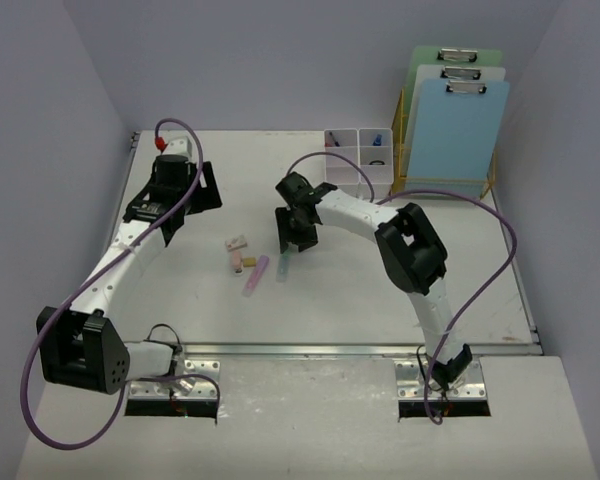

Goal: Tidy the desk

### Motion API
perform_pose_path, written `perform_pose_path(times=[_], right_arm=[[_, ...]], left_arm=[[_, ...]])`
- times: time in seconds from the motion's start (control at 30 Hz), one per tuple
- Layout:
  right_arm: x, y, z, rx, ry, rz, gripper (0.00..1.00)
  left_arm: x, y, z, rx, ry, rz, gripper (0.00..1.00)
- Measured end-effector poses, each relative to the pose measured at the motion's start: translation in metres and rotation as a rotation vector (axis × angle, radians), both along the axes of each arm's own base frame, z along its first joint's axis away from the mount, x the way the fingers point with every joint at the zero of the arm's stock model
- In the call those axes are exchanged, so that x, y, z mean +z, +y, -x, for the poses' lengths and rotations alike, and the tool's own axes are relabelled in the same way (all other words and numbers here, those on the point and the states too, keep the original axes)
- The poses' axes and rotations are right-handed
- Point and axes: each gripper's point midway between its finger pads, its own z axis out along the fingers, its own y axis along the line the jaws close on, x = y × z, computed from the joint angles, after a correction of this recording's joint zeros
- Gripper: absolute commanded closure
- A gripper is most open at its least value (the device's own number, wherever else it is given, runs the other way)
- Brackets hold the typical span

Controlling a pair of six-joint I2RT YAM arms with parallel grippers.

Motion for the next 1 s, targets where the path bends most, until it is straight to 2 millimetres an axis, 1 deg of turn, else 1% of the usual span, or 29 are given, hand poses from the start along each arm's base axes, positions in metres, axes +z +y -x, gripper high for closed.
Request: perform_pose_path(times=[0.03, 0.07, 0.2, 0.33, 0.37, 0.43, 0.5, 0.53, 0.57, 0.6, 0.63, 0.77, 0.83, 0.9, 1.0], right_arm=[[-0.004, 0.000, 0.001, 0.001, 0.002, 0.012, 0.52], [-0.008, 0.000, 0.001, 0.001, 0.001, 0.023, 0.52], [-0.014, 0.004, -0.001, 0.021, -0.039, 0.068, 0.78], [-0.014, 0.003, -0.002, 0.055, -0.081, 0.106, 0.98], [-0.014, 0.002, -0.003, 0.067, -0.092, 0.116, 1.00], [-0.011, -0.001, -0.007, 0.099, -0.118, 0.135, 1.00], [0.001, -0.007, -0.015, 0.120, -0.155, 0.142, 1.00], [0.009, -0.009, -0.020, 0.125, -0.176, 0.140, 1.00], [0.020, -0.013, -0.027, 0.128, -0.205, 0.134, 1.00], [0.035, -0.016, -0.036, 0.127, -0.243, 0.121, 1.00], [0.051, -0.020, -0.045, 0.123, -0.285, 0.107, 1.00], [0.137, -0.043, -0.084, 0.081, -0.533, 0.027, 1.00], [0.178, -0.059, -0.097, 0.055, -0.672, 0.006, 1.00], [0.210, -0.071, -0.107, 0.030, -0.790, 0.006, 1.00], [0.247, -0.079, -0.129, -0.023, -0.953, 0.008, 1.00]], left_arm=[[0.000, 0.000, 0.000, 0.001, 0.000, 0.003, 0.23], [-0.001, 0.000, 0.000, 0.002, 0.001, 0.005, 0.23], [-0.009, 0.002, 0.003, 0.007, 0.019, 0.004, 0.23], [-0.020, 0.005, 0.008, 0.015, 0.045, 0.004, 0.23], [-0.020, 0.006, 0.008, 0.016, 0.048, 0.006, 0.23], [-0.020, 0.005, 0.008, 0.014, 0.046, 0.013, 0.23], [-0.020, 0.003, 0.008, 0.009, 0.045, 0.022, 0.21], [-0.020, 0.003, 0.008, 0.007, 0.045, 0.025, 0.16], [-0.020, 0.001, 0.008, 0.003, 0.045, 0.030, 0.09], [-0.020, 0.000, 0.007, -0.004, 0.044, 0.036, 0.02], [-0.020, -0.002, 0.007, -0.013, 0.044, 0.044, 0.01], [-0.019, -0.013, 0.008, -0.064, 0.047, 0.079, 0.00], [-0.019, -0.020, 0.009, -0.095, 0.049, 0.099, 0.00], [-0.019, -0.027, 0.010, -0.131, 0.051, 0.121, 0.00], [-0.018, -0.035, 0.010, -0.172, 0.051, 0.148, 0.00]])
